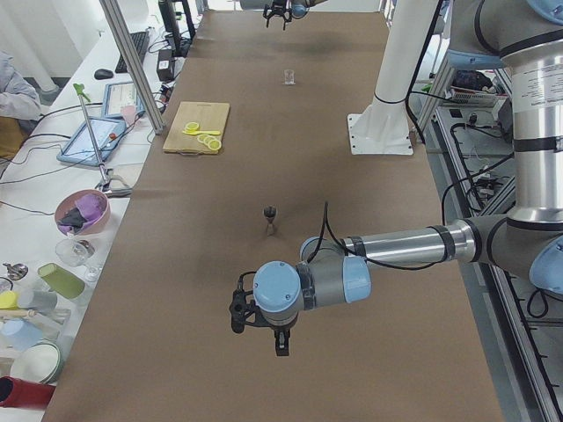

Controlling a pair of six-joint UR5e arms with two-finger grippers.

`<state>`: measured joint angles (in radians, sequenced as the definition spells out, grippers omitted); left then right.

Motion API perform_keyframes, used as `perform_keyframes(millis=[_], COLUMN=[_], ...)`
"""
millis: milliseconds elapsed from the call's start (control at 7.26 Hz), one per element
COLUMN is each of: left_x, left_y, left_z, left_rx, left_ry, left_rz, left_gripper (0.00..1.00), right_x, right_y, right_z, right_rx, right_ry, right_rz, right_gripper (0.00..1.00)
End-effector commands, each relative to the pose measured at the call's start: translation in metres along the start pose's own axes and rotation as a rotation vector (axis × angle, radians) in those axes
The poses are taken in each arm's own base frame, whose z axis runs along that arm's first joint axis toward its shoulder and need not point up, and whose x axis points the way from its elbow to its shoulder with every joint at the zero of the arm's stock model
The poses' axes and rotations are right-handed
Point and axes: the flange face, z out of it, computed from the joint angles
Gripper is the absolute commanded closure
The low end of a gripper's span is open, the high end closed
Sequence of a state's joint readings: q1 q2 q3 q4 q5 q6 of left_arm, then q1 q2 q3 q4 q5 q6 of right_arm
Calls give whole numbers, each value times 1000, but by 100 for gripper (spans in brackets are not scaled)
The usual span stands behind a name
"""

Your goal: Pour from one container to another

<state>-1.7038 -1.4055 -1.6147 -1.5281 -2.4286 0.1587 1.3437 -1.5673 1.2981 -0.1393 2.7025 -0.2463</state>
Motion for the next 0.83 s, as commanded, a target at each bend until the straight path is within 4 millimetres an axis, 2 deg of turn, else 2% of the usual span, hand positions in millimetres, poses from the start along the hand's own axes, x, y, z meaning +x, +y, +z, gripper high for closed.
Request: perform_keyframes(millis=[0,275,413,551,688], left_x=[26,51,67,96,111], left_y=[-13,-15,-19,-24,-21], left_z=[-9,-7,-8,-4,9], left_rx=[21,10,10,11,32], left_ry=[5,7,17,30,35], left_rz=[60,108,69,32,55], left_gripper=[2,2,2,2,2], right_x=[0,-2,-6,-15,-17], right_y=[-4,-10,-10,-13,-13], right_z=[1,2,6,18,26], right_rx=[11,38,47,67,80], right_ry=[-34,-41,-49,-74,-84], right_rz=[-11,-66,-92,-151,-183], right_gripper=[0,0,0,0,0])
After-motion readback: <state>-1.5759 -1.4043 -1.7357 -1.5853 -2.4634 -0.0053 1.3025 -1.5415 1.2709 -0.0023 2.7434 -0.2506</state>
